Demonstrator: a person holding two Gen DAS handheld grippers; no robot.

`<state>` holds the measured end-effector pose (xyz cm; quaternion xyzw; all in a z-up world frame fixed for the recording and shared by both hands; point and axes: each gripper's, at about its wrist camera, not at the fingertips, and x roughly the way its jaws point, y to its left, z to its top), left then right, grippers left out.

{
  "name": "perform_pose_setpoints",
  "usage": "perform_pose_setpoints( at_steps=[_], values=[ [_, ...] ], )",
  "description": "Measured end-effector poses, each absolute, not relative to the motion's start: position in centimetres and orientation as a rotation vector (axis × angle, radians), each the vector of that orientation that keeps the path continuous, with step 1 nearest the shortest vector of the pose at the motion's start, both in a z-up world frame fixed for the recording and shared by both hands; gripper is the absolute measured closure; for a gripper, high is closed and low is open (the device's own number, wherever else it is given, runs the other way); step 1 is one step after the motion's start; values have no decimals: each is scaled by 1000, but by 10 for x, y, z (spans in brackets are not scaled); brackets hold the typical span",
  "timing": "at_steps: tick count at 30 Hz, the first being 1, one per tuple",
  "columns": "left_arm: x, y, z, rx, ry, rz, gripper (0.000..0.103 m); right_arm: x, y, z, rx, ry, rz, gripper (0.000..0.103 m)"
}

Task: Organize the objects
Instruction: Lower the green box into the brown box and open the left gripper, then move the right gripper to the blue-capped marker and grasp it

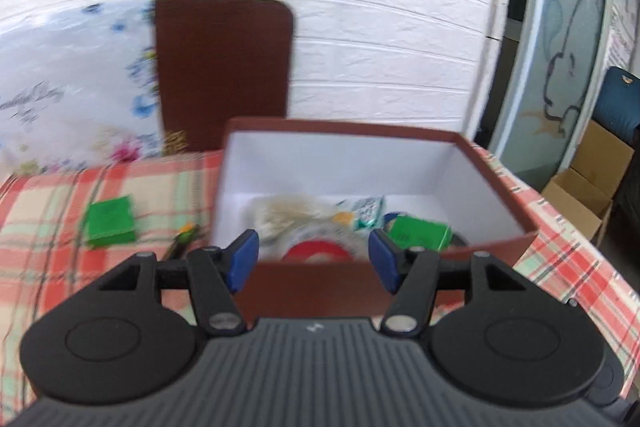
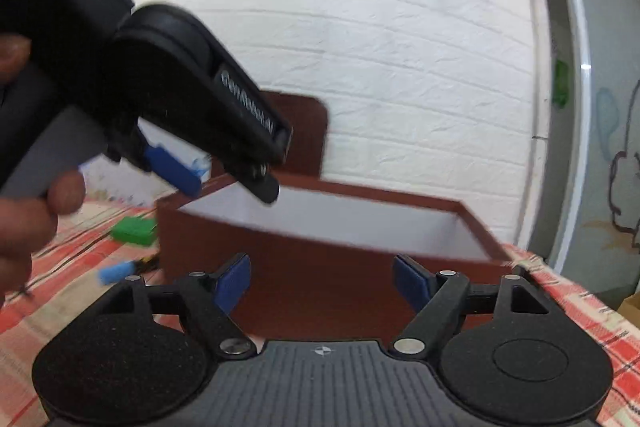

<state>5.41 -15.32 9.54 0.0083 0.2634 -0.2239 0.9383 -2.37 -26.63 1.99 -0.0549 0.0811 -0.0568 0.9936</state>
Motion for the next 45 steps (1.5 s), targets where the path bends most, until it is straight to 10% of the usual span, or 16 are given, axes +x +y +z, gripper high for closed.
perform_pose_setpoints(
  at_steps=[8, 16, 23, 35, 45],
  values=[
    [51, -74, 40, -40, 690, -275, 40, -35, -232, 11, -77, 297, 9, 27],
    [60, 8, 7, -54, 710, -61, 40, -23, -194, -2, -164, 431, 183, 58],
    [64, 74, -13, -125, 581, 69, 28, 8, -164, 4, -140, 501, 269, 63],
    [63, 70, -16, -114, 566, 35, 20, 119, -113, -2, -94, 540, 108, 59],
    [64, 69, -16, -108, 568, 33, 19, 112, -126, -10, -93, 587, 135, 85]
  ],
)
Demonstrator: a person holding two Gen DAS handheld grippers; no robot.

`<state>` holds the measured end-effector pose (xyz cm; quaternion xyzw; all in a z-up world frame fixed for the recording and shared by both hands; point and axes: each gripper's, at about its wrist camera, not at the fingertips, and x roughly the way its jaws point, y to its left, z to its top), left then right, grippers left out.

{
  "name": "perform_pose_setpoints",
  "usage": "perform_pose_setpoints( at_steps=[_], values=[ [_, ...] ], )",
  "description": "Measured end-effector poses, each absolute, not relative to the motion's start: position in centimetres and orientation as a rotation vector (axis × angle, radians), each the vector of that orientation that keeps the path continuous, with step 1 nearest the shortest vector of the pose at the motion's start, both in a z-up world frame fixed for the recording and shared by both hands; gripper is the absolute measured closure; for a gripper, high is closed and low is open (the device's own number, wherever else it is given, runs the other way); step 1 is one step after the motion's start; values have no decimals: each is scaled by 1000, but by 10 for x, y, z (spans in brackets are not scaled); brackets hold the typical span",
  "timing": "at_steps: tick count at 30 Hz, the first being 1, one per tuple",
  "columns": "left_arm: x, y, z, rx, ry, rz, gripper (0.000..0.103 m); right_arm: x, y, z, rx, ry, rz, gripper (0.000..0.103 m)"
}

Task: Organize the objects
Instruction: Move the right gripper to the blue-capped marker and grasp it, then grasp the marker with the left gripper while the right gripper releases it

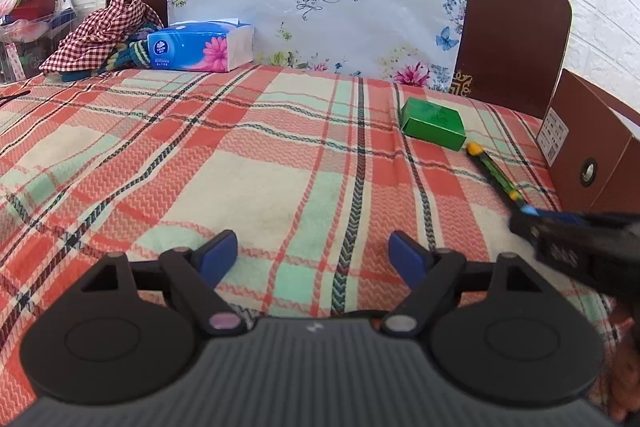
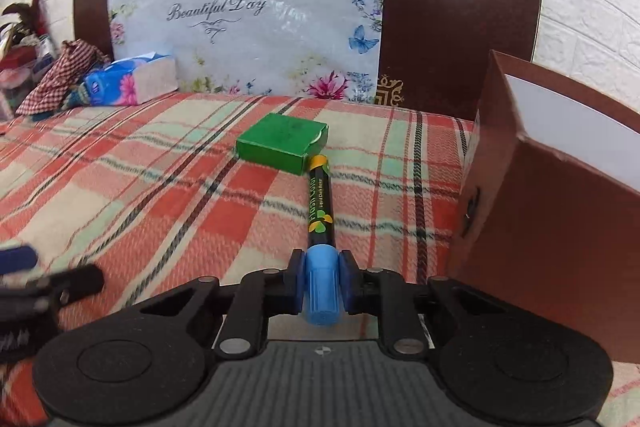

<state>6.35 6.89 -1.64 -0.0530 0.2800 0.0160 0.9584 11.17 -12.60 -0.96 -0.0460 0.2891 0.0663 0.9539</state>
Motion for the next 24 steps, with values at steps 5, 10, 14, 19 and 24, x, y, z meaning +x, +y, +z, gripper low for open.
perform_pose_setpoints(
  at_steps=[5, 10, 14, 19, 24],
  values=[
    [64, 66, -16, -84, 574, 39, 18, 55, -146, -11, -111, 592, 169, 85],
    [66, 59, -17, -41, 589, 52, 17, -4, -180, -10, -49, 612, 188, 85],
    [68, 41, -8, 12, 657, 65, 19, -26, -208, -9, 77, 638, 203, 85],
    [53, -12, 16, -135, 791, -240, 19, -25, -238, -13, 307, 681, 243, 85],
    [59, -69, 7, -186, 971, -384, 20, -22, -264, -21, 533, 708, 292, 85]
  ],
)
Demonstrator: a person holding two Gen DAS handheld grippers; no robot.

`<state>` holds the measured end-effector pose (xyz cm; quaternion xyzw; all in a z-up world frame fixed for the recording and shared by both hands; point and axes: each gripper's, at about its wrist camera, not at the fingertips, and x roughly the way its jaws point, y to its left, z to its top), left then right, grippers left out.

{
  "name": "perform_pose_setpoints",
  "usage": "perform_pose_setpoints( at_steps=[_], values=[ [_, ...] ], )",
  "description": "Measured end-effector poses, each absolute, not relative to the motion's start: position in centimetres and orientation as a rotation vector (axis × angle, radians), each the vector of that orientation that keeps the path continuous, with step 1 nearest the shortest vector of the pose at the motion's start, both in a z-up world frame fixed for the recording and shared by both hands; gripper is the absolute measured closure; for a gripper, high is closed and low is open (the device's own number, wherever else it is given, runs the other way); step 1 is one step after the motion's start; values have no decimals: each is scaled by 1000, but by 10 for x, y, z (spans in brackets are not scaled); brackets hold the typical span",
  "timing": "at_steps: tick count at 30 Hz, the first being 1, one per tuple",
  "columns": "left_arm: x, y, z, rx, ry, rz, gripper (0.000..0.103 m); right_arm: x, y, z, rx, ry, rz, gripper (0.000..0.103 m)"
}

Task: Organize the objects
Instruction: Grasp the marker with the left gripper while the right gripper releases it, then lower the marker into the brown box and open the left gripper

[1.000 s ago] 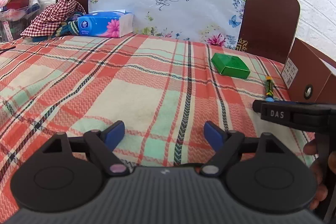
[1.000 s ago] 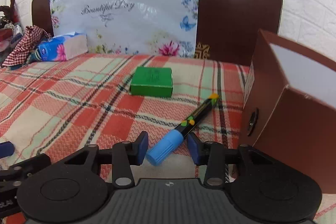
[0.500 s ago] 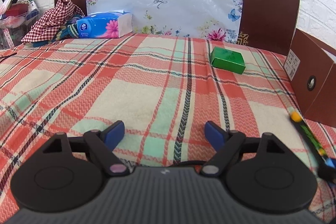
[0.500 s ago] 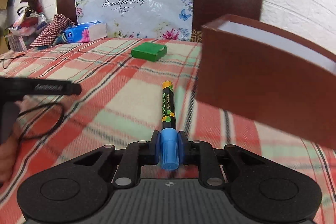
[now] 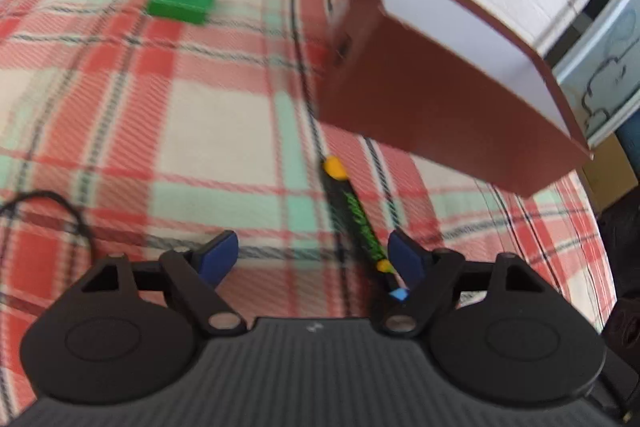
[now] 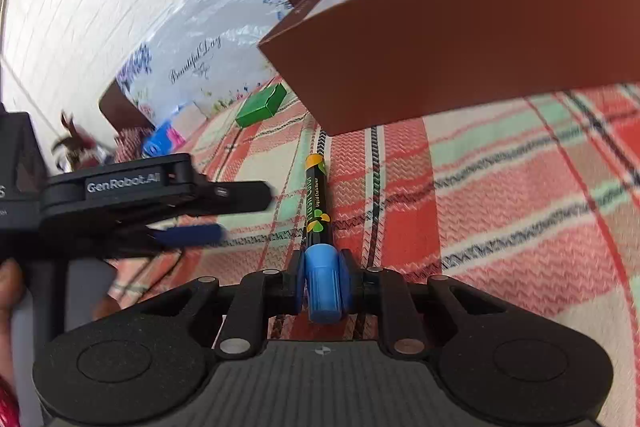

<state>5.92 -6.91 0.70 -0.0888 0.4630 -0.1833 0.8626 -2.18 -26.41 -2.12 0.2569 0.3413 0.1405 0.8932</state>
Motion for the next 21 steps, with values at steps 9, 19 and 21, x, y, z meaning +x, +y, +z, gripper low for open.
perform_pose_setpoints(
  at_steps=[9, 19, 21],
  values=[
    [64, -103, 7, -132, 975, -401, 78, -31, -288, -31, 705, 690, 391, 85],
    [49, -118, 76, -146, 790, -554, 85, -38, -282, 8, 551, 536, 393, 85],
    [55, -126, 93, -144, 750, -579, 85, -36, -285, 24, 529, 475, 379, 85]
  ],
)
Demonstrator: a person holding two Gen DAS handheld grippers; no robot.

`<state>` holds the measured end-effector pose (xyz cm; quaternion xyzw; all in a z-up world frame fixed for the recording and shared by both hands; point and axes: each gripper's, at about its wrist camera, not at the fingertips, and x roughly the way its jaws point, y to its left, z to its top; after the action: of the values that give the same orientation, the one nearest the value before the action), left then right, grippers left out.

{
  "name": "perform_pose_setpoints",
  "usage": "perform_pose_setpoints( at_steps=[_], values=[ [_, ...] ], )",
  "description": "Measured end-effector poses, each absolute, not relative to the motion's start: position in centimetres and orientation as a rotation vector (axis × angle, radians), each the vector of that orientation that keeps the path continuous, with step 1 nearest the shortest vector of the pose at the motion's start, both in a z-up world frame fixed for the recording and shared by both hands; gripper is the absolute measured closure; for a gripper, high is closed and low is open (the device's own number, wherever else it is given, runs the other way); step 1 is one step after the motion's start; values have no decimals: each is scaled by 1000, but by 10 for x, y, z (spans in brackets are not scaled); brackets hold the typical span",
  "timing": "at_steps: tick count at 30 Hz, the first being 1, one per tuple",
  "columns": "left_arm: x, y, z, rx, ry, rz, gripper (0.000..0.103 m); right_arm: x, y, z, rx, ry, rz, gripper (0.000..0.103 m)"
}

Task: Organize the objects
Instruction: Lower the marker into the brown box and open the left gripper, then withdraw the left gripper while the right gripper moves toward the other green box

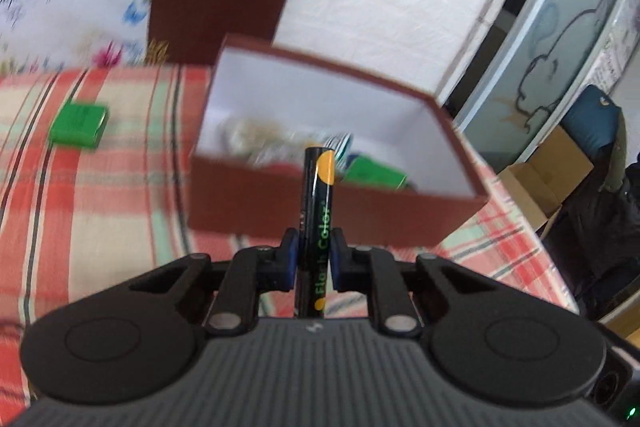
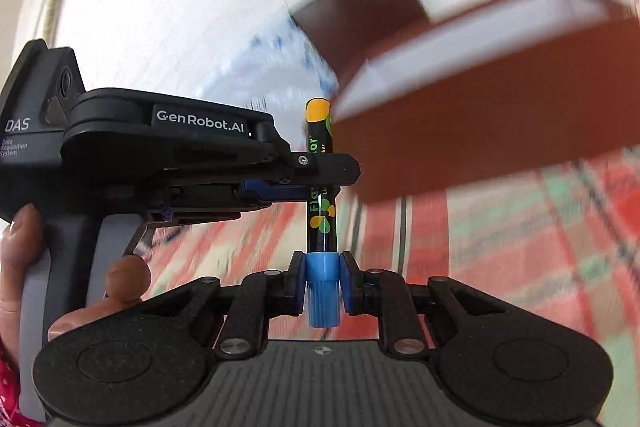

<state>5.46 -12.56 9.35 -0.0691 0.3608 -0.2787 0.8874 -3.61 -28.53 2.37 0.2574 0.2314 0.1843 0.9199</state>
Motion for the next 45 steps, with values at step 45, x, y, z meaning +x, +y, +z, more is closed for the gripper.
perform_pose_setpoints(
  at_steps=[45],
  values=[
    [81, -187, 93, 62, 588, -489, 68, -11, -327, 38, 48, 146, -208, 61]
  ],
)
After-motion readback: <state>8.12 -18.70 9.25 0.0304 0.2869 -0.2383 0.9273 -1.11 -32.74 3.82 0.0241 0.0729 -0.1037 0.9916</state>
